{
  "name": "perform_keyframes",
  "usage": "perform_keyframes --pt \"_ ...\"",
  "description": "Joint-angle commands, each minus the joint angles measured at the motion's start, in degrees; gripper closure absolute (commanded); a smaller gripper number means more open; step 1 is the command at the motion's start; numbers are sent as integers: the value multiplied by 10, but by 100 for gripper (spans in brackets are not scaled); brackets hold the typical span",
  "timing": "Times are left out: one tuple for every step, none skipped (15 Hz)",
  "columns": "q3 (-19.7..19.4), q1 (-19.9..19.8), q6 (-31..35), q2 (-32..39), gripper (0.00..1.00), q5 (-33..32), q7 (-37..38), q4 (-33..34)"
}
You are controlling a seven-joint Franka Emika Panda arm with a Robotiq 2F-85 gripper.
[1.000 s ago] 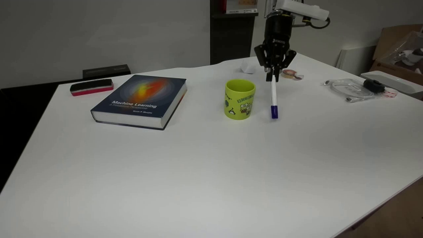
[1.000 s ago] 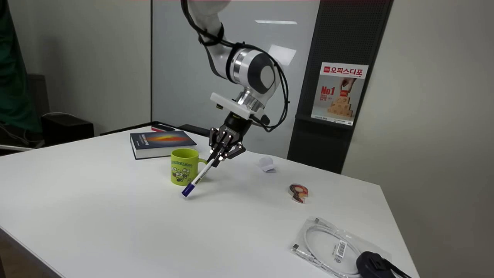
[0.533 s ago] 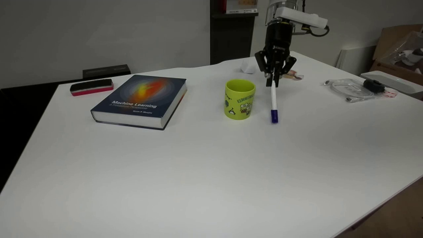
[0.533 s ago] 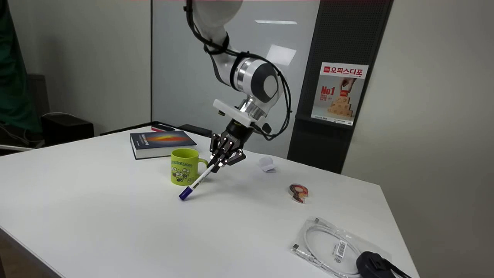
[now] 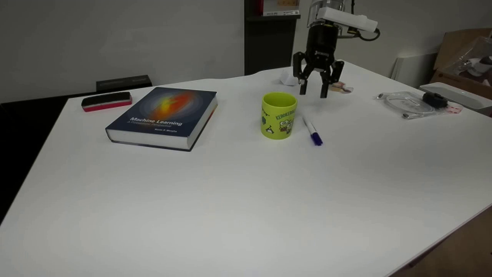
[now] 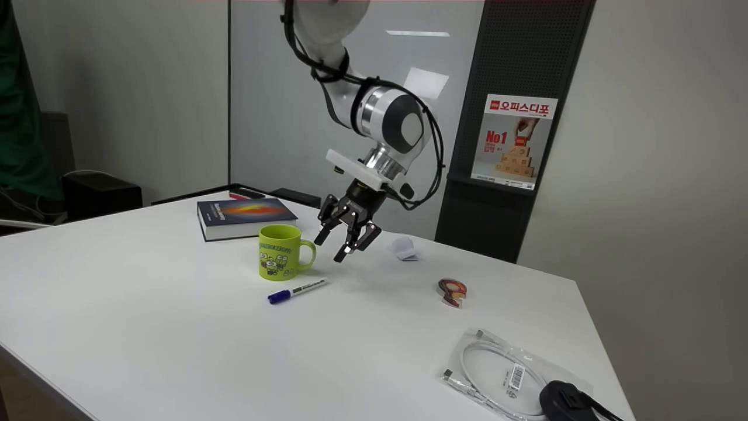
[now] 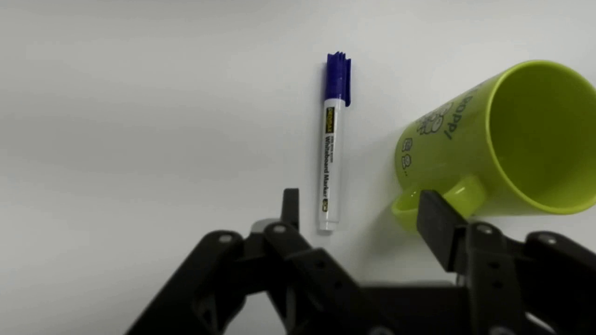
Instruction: Take the blue marker out of the yellow mug
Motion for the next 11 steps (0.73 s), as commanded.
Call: perform_keyframes --pt "-10 19 25 -33 3 -22 30 -8" --pt "-13 27 37 -44 1 -33 33 -16" --pt "-19 39 54 -60 0 -50 38 -28" --pt "-24 50 69 -73 0 -67 42 -36" --pt "-31 65 89 -90 0 -90 49 -49" --pt "-36 77 108 -104 0 -109 59 -60" --pt "-42 90 128 -119 0 -130 70 -73" --pt "-49 104 150 -134 0 -150 86 -88" --pt "-52 116 179 -153 0 -167 99 -110" --pt "-54 126 202 -169 0 -181 109 -128" --pt "-52 132 219 -187 0 -185 121 -149"
